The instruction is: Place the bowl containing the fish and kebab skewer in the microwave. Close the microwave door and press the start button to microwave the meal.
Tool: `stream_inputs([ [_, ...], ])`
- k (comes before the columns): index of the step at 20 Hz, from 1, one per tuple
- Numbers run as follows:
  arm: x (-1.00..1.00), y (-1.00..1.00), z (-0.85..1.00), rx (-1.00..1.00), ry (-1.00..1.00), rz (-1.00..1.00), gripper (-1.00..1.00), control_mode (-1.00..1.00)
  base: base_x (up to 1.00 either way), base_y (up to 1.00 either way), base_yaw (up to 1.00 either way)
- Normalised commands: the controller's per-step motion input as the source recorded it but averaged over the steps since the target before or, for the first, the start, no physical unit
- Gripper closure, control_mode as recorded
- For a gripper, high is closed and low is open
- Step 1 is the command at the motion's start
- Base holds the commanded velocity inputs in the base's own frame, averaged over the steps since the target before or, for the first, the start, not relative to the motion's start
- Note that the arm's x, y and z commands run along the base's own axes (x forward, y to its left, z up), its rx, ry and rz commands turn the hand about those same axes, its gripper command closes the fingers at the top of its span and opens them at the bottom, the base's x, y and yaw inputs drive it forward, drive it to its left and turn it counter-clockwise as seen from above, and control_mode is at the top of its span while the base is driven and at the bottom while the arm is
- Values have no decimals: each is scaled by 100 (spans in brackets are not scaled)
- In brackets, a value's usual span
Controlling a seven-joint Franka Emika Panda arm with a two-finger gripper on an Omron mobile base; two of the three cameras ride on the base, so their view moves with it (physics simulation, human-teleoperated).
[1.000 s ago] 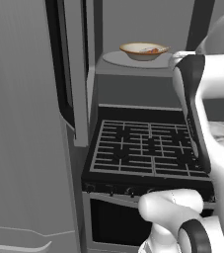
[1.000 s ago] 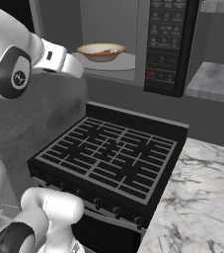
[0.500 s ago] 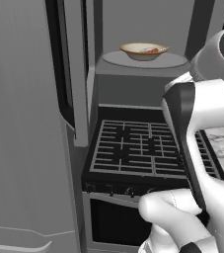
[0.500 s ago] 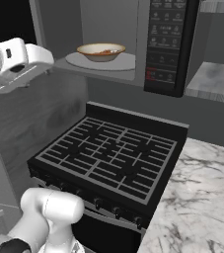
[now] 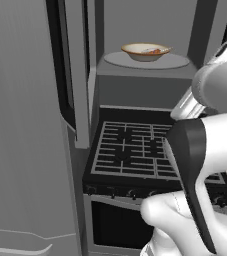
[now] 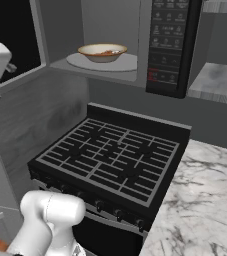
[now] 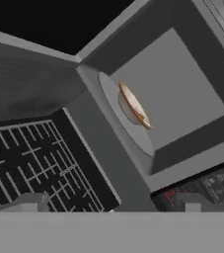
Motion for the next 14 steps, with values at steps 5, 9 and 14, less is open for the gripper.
stream_inputs([
  [5,-58,54,21,-36,0,19,-100,-100,0,0,0],
  [9,-53,63,14,-34,0,10,-100,-100,0,0,0],
  [14,-51,68,6,-31,-2,6,-100,-100,0,0,0],
])
